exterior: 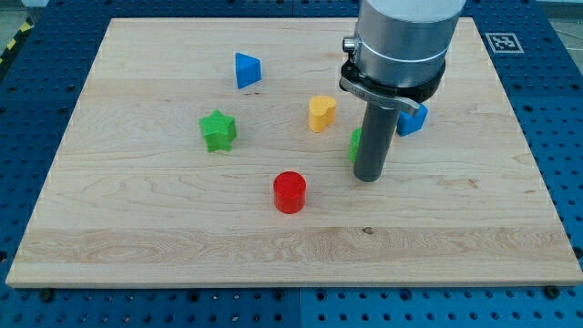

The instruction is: Place the arm at the bottom center of the board

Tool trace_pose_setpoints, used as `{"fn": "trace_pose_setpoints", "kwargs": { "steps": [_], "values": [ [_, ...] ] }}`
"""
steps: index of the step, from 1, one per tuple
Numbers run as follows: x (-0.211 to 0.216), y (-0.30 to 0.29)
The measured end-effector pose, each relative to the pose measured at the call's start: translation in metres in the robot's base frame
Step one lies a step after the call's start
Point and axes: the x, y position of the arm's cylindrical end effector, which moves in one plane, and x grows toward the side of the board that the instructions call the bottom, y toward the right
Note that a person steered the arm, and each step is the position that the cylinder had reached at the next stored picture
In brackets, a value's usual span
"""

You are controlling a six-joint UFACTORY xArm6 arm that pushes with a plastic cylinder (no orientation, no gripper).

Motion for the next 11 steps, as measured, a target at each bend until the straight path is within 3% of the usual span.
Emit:
{"fn": "trace_pose_setpoints", "kwargs": {
  "steps": [3, 7, 10, 11],
  "values": [
    [0.064, 0.01],
    [0.1, 0.011],
    [0.102, -0.044],
    [0.081, -0.042]
  ]
}}
